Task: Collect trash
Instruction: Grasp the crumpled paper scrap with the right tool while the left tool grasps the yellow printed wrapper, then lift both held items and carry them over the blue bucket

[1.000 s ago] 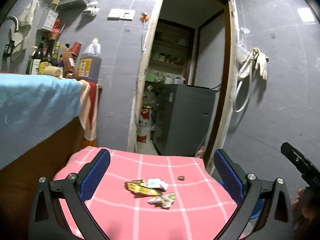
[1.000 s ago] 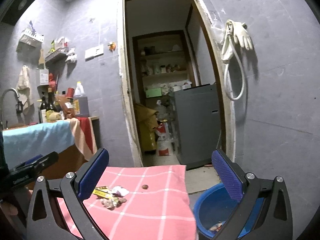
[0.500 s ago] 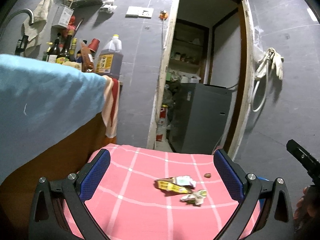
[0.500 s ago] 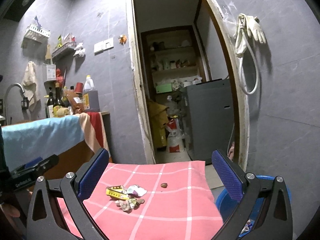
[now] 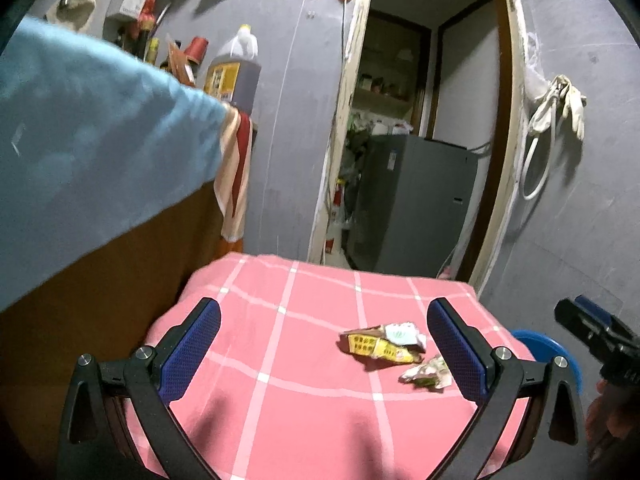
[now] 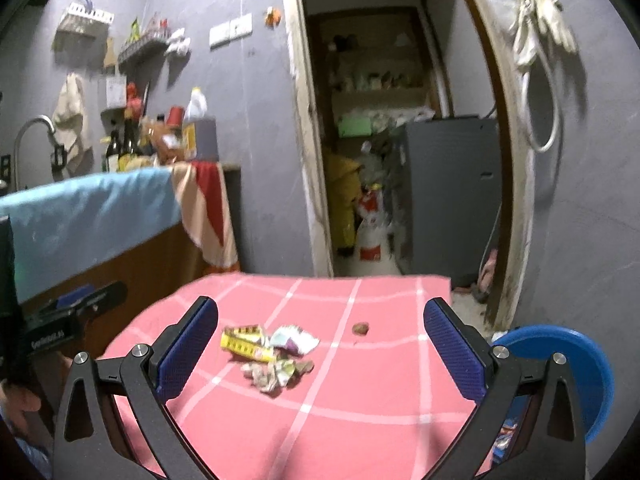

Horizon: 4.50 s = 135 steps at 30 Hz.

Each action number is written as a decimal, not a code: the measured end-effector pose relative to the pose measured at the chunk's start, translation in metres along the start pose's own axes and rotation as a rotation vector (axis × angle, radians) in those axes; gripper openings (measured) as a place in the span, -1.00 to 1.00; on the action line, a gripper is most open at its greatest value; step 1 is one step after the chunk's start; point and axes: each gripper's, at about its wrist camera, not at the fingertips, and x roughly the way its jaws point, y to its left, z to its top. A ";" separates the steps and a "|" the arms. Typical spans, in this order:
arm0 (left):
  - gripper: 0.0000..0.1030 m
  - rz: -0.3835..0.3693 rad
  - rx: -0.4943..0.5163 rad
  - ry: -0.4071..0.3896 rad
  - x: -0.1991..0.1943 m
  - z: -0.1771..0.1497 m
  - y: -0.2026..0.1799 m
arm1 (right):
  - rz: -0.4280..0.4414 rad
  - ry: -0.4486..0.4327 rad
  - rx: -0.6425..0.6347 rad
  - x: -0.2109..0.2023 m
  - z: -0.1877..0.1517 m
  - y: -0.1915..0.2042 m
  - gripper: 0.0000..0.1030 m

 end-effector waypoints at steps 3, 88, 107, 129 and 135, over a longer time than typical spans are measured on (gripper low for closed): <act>0.96 0.017 -0.010 0.033 0.013 -0.004 0.005 | 0.015 0.058 -0.006 0.015 -0.007 0.001 1.00; 0.10 -0.205 0.008 0.478 0.092 -0.030 -0.038 | 0.172 0.434 0.129 0.068 -0.050 -0.027 -0.72; 0.10 -0.154 -0.068 0.423 0.036 -0.025 -0.048 | 0.165 0.361 0.126 0.017 -0.047 -0.025 -0.83; 0.10 -0.414 -0.064 0.064 0.005 0.042 -0.153 | -0.020 -0.129 0.142 -0.098 0.029 -0.085 -0.83; 0.10 -0.493 -0.028 0.012 0.012 0.052 -0.202 | -0.110 -0.223 0.135 -0.124 0.045 -0.116 -0.83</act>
